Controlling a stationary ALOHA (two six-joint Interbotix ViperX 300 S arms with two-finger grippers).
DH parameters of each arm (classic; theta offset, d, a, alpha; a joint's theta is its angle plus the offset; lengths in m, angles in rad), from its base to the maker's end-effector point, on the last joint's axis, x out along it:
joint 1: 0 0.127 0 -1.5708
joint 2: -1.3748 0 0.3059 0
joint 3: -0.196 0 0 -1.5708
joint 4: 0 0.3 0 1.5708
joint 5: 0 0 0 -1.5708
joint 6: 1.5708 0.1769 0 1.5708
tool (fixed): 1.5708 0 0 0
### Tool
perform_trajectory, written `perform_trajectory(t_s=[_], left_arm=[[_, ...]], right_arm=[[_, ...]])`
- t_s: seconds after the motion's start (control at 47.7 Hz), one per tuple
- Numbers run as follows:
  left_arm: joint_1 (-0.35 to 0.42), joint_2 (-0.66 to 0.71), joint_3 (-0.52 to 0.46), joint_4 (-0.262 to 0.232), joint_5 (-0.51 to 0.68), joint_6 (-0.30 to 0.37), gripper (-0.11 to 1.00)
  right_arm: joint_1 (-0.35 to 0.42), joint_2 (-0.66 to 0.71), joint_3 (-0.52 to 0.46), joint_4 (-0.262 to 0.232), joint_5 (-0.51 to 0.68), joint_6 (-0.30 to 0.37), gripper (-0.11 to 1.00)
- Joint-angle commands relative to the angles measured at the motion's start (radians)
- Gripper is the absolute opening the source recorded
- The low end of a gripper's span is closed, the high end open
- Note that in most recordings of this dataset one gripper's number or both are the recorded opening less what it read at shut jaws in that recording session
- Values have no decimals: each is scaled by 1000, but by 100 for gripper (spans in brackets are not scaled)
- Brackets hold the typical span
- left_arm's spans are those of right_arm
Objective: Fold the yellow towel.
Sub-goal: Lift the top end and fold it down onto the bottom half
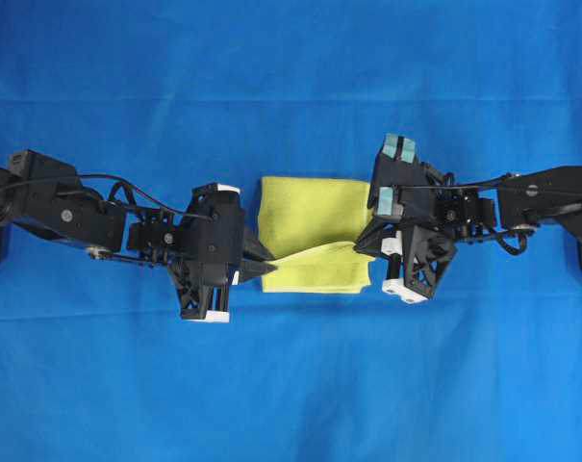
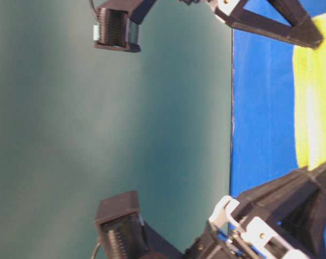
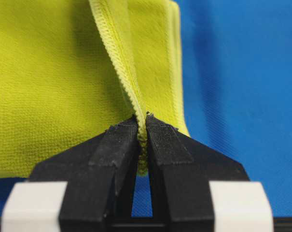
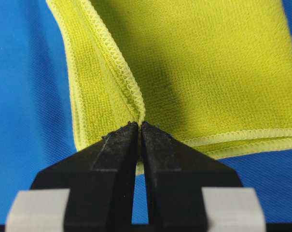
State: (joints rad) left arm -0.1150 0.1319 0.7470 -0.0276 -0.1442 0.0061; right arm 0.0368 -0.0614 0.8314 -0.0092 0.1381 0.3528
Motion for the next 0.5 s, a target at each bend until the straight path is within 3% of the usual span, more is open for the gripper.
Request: perform_trajectory(t_s=[0.0, 0.482], left_arm=[[-12, 5, -2, -2, -20, -5, 4], [-18, 46, -37, -2, -44, -8, 4]], right_arm=[[6, 6, -6, 0, -6, 8, 4], [32, 15, -9, 0, -21, 18, 4]])
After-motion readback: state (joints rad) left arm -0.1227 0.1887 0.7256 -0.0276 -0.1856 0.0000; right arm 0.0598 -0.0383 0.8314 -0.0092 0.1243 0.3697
